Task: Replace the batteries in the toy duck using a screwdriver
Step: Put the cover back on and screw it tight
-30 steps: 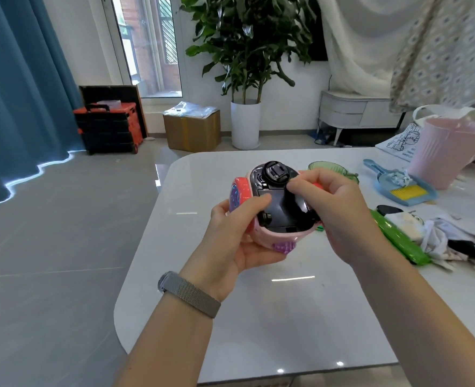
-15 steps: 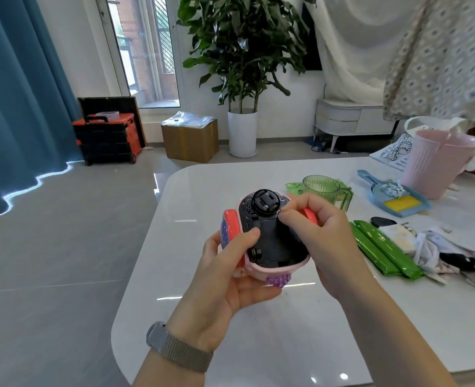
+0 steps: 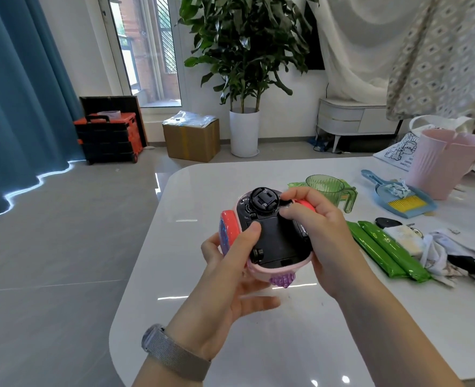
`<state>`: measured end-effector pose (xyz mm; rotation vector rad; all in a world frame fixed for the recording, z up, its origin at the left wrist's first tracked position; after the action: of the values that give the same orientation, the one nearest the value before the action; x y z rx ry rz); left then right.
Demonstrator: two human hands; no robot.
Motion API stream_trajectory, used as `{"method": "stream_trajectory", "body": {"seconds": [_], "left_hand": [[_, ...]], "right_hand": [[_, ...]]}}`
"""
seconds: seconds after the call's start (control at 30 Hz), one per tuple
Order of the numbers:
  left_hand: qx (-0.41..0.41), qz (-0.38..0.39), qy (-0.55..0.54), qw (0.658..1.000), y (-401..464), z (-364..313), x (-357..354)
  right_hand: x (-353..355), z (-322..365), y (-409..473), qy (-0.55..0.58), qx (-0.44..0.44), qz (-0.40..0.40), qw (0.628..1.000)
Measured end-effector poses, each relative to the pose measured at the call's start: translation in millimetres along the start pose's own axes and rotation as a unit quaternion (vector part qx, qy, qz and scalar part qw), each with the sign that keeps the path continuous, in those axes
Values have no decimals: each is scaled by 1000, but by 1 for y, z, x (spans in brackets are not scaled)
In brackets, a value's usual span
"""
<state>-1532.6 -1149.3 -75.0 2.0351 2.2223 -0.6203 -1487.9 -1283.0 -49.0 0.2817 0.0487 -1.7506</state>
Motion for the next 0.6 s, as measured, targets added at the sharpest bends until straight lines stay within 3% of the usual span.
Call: {"method": "stream_trajectory", "body": {"seconds": [0.07, 0.13, 0.23, 0.4, 0.6], "left_hand": [[-83, -84, 133, 984, 5, 1, 4], [-155, -103, 185, 965, 7, -2, 6], [-232, -90, 203, 947, 10, -3, 7], [-361, -77, 363, 856, 5, -9, 2], [-477, -53, 365, 798, 8, -11, 3]], "right_hand": [[-1, 0, 0, -3, 6, -2, 1000], [-2, 0, -1, -7, 9, 0, 1000], [-1, 1, 0, -8, 4, 0, 1000], [0, 2, -1, -2, -9, 18, 1000], [0, 3, -3, 14, -25, 55, 998]]}}
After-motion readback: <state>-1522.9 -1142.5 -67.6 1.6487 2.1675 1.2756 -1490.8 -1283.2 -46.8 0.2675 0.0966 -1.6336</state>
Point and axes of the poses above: each hand's wrist, its own y-axis towards the middle knuckle, its own x-axis out of the back of the hand, z = x × y, the point moved 3 cm from there along y, towards the middle knuckle, and after that the axes turned 10 degrees about -z, right-handed, at the moved point
